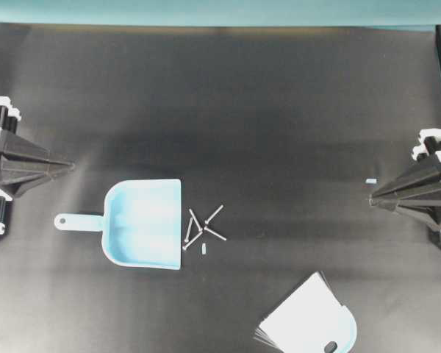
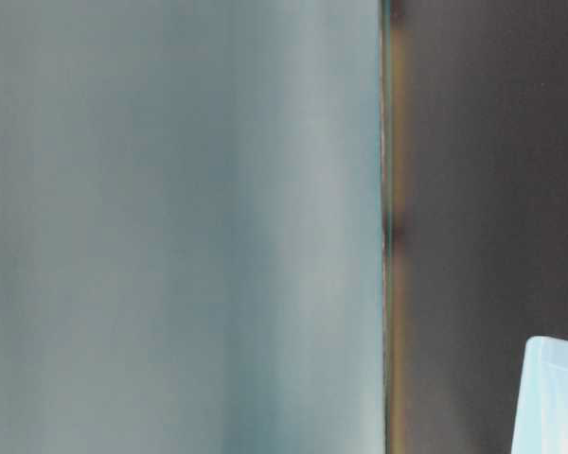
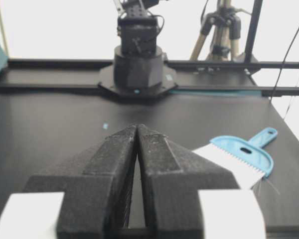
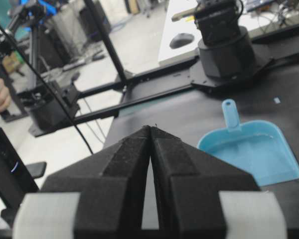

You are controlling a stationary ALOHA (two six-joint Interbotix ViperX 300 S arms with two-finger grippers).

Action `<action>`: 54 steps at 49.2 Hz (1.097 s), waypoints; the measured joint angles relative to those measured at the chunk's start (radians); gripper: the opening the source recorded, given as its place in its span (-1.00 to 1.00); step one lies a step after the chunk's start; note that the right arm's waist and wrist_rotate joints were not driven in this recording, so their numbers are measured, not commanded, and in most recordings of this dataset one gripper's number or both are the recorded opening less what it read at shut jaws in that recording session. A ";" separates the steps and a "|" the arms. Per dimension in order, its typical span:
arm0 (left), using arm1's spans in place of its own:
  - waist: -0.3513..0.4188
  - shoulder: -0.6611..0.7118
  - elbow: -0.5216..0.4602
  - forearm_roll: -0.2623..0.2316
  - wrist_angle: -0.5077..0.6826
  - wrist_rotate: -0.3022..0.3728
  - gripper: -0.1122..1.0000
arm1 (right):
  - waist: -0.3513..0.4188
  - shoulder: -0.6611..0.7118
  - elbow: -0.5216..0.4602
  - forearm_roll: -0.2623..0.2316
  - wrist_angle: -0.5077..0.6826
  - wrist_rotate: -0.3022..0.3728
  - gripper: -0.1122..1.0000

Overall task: Hold the dustpan with the left arm, while a human hand uses a hand brush to gather screws into the dustpan.
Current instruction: 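Move the left gripper toward the light-blue dustpan handle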

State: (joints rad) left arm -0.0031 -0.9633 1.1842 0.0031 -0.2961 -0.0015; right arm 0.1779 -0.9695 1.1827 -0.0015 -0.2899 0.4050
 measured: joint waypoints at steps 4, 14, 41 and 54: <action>0.000 -0.002 0.000 0.017 0.040 -0.017 -0.79 | 0.000 -0.005 0.003 0.000 0.006 -0.002 -0.77; 0.000 -0.026 0.000 0.035 0.229 -0.087 -0.80 | 0.000 -0.094 0.035 0.002 0.202 0.000 -0.81; 0.006 -0.057 0.002 0.037 0.535 -0.135 -0.80 | 0.000 -0.275 0.169 0.006 0.545 0.000 -0.81; 0.018 -0.057 0.028 0.037 0.730 -0.206 -0.80 | 0.000 -0.302 0.252 0.008 0.466 0.000 -0.81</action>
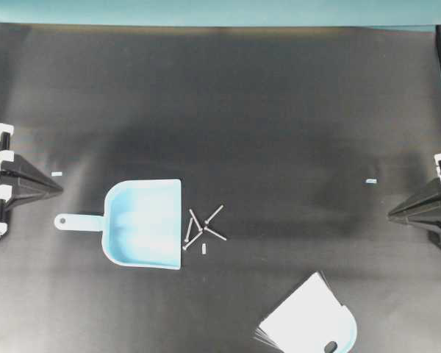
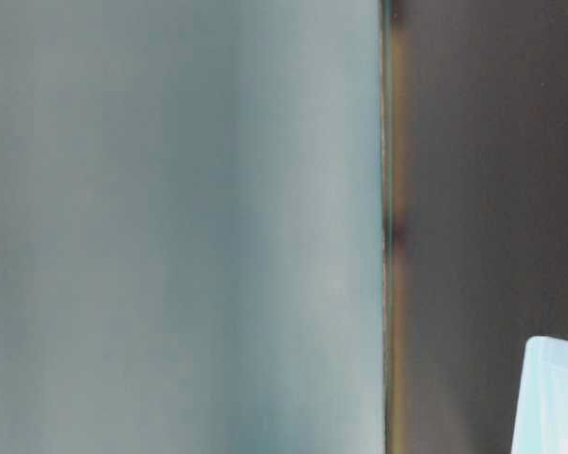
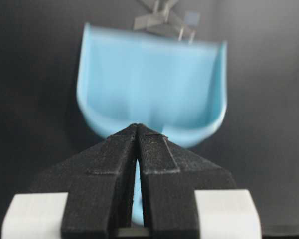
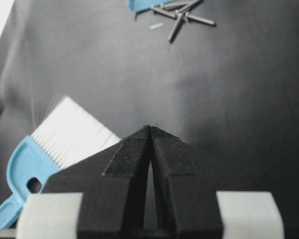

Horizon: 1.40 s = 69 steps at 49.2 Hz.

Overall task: Hold the dustpan with the left arm, while a human hand uses a hand brush to gather screws into the dustpan.
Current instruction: 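Move the left gripper toward the light-blue dustpan handle, then close the left gripper on the dustpan handle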

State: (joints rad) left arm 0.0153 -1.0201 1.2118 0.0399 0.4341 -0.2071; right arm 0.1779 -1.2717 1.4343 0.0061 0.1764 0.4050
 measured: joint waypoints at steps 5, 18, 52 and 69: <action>-0.005 0.002 0.003 0.000 0.049 -0.002 -0.79 | 0.000 -0.014 0.003 0.000 -0.006 -0.002 -0.81; -0.107 0.018 0.020 0.000 0.043 -0.005 -0.31 | 0.000 -0.091 0.014 0.000 0.002 0.000 -0.81; -0.083 0.405 0.167 0.000 -0.611 -0.094 0.63 | 0.000 -0.146 0.021 0.000 0.014 -0.002 -0.81; -0.083 0.552 0.153 0.000 -0.637 -0.098 0.64 | 0.000 -0.146 0.023 0.002 0.014 0.000 -0.81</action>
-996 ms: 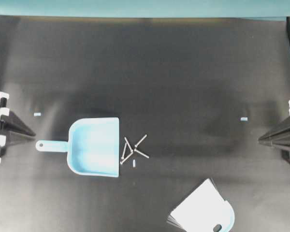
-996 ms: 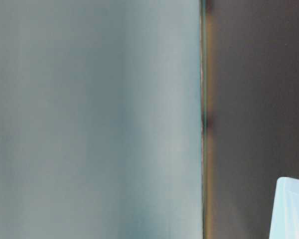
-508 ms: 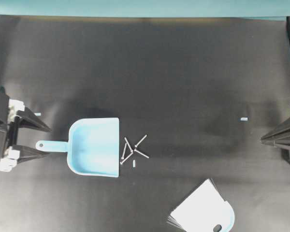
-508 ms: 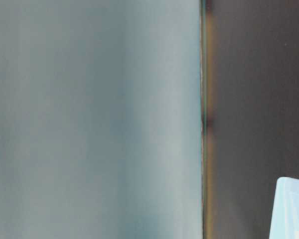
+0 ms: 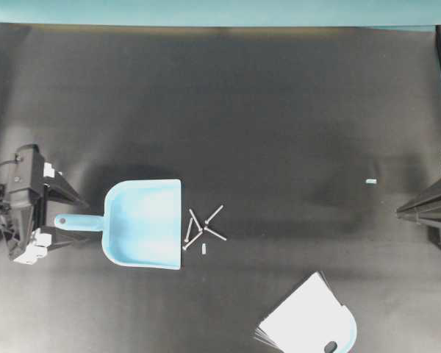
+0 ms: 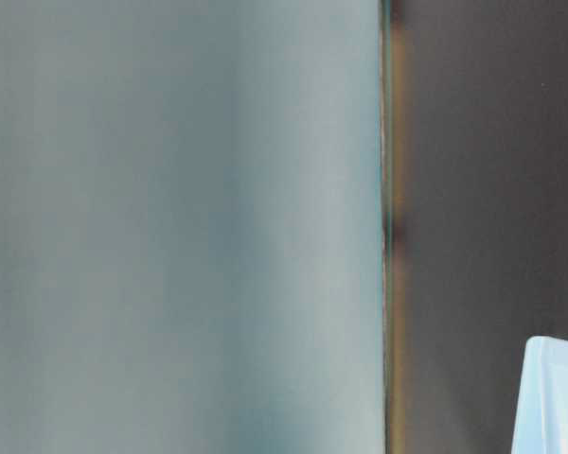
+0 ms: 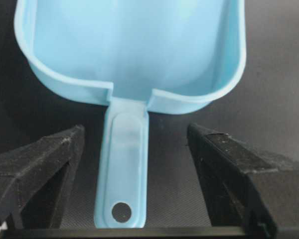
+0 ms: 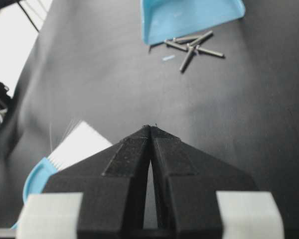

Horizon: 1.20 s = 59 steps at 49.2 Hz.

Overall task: Hold the dustpan with the left arm, while a human hand uses a hand brush to gather screws into the dustpan.
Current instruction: 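Close the left gripper on the dustpan handle, then hold the dustpan steady with the left gripper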

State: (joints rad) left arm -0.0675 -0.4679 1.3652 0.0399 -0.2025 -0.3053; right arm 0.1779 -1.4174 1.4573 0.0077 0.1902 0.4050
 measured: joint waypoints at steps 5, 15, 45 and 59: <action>0.006 0.028 -0.014 0.000 0.011 -0.002 0.63 | 0.000 0.000 0.000 -0.002 0.000 0.000 -0.81; 0.006 0.106 -0.054 0.000 0.052 0.000 0.63 | 0.000 0.000 0.000 0.000 0.000 0.000 -0.81; 0.005 0.155 -0.066 0.000 0.011 -0.002 0.40 | 0.000 0.000 0.000 0.000 0.000 -0.002 -0.81; 0.003 0.153 -0.064 0.000 0.008 -0.002 -0.23 | 0.000 0.000 -0.002 -0.002 0.000 0.000 -0.81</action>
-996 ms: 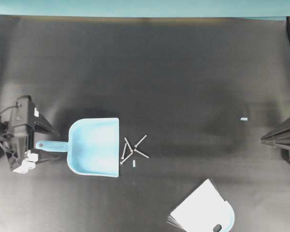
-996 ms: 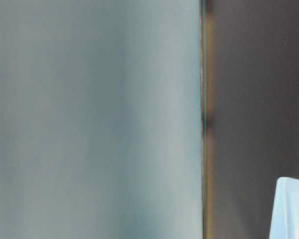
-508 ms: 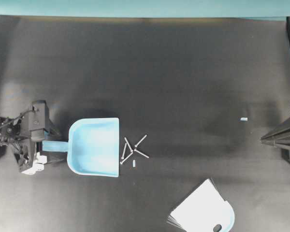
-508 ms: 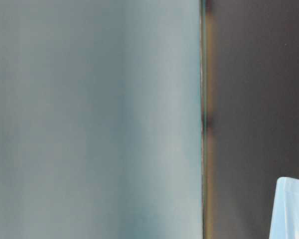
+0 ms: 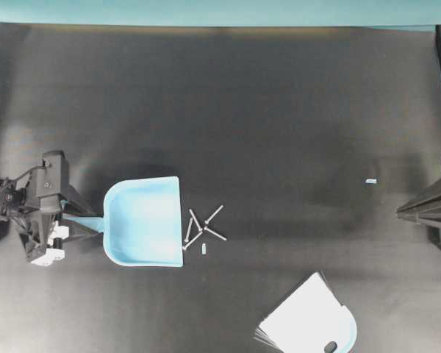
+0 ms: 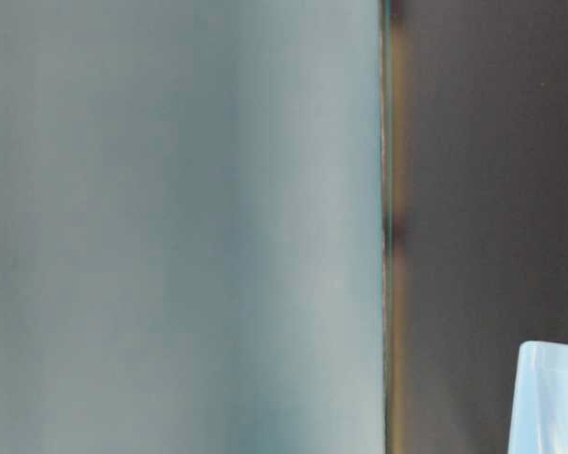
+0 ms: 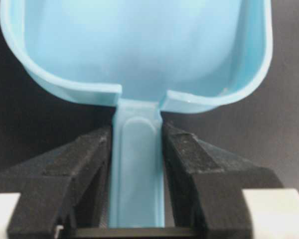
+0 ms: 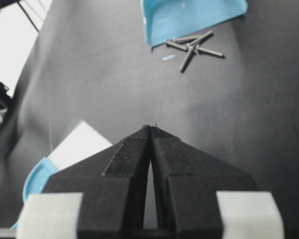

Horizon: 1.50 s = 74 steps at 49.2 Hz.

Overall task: Hold the dustpan with the left arm, while a human hand uses a hand brush to gather screws into the dustpan.
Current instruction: 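Hold the dustpan steady with the left gripper, then keep holding the dustpan with the left gripper while screws are brushed in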

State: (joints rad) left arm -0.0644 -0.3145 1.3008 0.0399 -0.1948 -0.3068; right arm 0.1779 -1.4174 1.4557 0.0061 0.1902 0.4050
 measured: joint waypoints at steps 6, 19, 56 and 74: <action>0.000 -0.002 -0.005 0.000 0.000 0.003 -0.23 | 0.000 0.000 0.000 0.000 0.000 -0.002 -0.81; -0.002 -0.055 -0.049 0.000 0.064 0.014 -0.23 | 0.000 0.000 0.002 0.000 0.002 -0.002 -0.81; -0.008 -0.270 -0.106 0.000 0.405 0.005 -0.23 | 0.000 0.000 0.002 0.000 0.000 -0.002 -0.81; -0.009 -0.210 -0.091 0.002 0.239 -0.054 -0.23 | 0.000 0.000 0.002 0.002 0.000 0.000 -0.81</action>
State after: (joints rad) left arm -0.0736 -0.5246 1.2103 0.0414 0.0445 -0.3605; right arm 0.1779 -1.4174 1.4573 0.0077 0.1902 0.4050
